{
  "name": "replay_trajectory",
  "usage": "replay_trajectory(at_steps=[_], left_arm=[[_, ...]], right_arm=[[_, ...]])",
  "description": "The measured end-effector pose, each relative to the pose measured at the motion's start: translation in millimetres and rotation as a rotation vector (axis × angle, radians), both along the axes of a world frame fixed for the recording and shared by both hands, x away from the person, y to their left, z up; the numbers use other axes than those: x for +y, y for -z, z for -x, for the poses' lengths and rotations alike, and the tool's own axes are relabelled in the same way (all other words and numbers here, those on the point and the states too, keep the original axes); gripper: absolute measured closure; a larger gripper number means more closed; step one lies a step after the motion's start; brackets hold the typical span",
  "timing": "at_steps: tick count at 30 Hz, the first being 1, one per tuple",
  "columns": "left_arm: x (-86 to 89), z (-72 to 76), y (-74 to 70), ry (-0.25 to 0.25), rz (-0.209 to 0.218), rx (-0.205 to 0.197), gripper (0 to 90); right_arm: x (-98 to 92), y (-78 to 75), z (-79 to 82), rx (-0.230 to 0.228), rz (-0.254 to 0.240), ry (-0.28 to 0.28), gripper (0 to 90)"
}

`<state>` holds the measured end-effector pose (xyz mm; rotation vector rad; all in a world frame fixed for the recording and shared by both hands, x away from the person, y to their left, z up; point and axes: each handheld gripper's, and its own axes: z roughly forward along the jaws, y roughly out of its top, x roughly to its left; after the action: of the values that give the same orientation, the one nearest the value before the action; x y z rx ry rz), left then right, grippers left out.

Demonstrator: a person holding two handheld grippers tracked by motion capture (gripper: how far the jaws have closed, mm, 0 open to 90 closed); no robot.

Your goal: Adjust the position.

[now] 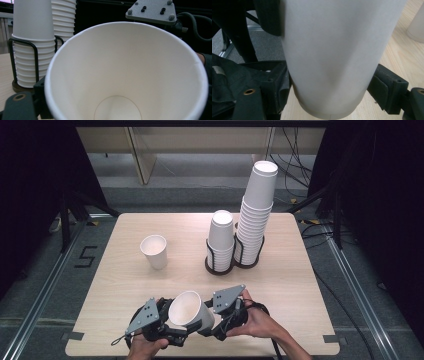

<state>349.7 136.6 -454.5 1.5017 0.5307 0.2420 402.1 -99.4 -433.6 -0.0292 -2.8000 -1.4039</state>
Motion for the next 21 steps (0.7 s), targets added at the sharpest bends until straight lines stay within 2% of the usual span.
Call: replay_trajectory(at_steps=[2, 8, 10, 16, 21], left_arm=[[1.0, -1.0, 0.6, -0.006, 0.001, 0.008, 13.5], [6.7, -3.0, -2.2, -0.064, -0.025, -0.007, 14.3], [9.5, -4.8, -1.6, -0.096, -0.051, -0.005, 14.3], [15.0, -9.3, 0.2, -0.141, -0.073, 0.011, 14.3], [17.6, -10.8, -0.3, -0.169, -0.094, 0.007, 14.3]], right_arm=[[-0.2, 1.8, -1.3, 0.023, -0.003, 0.014, 24.0], [-3.5, 4.8, -4.7, 0.035, 0.028, 0.058, 18.3], [-5.3, 5.3, -6.5, 0.027, 0.035, 0.07, 17.9], [-12.3, 5.8, -11.0, 0.028, 0.06, 0.107, 16.3], [-18.3, 5.8, -14.4, 0.02, 0.068, 0.136, 16.2]])
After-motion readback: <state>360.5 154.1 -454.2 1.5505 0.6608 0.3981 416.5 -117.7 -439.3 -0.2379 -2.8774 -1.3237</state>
